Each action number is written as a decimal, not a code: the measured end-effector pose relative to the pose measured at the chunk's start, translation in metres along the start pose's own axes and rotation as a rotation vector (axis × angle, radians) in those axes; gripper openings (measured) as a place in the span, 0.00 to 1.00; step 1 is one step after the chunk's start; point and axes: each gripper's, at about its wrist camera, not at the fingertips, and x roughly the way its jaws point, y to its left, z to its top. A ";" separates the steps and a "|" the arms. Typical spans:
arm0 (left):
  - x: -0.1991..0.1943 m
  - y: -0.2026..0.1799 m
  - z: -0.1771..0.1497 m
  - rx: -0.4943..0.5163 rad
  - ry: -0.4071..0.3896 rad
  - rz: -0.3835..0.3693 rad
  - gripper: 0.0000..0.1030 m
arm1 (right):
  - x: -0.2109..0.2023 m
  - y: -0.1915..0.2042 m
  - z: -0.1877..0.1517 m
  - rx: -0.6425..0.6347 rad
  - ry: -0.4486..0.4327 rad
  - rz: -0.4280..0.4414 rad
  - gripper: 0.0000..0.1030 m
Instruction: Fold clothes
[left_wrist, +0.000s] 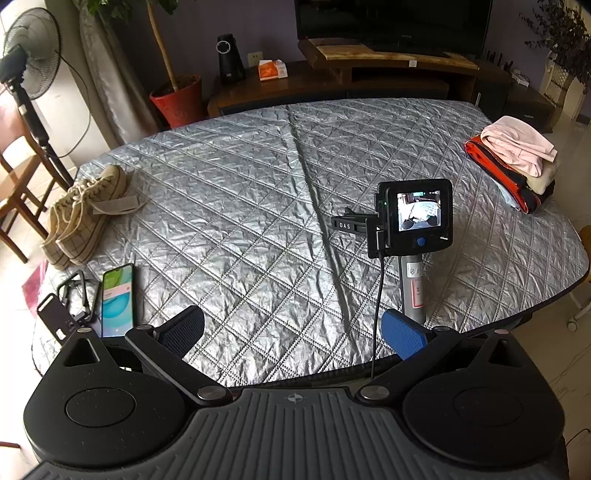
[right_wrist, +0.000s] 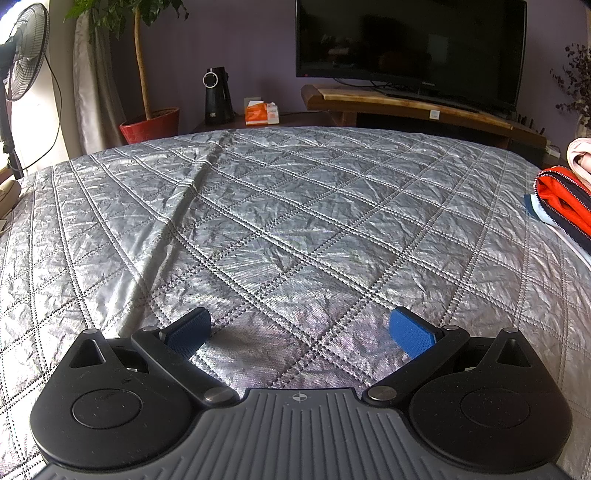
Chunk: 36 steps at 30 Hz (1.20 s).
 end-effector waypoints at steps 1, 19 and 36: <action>0.000 0.000 0.000 0.000 0.001 0.000 1.00 | 0.000 0.000 0.000 0.000 0.000 0.000 1.00; 0.002 0.001 0.000 0.003 0.002 0.009 1.00 | 0.000 0.000 0.000 0.000 0.000 0.000 1.00; 0.003 0.004 -0.004 -0.002 0.006 0.024 1.00 | 0.000 0.001 0.000 0.000 0.000 0.000 1.00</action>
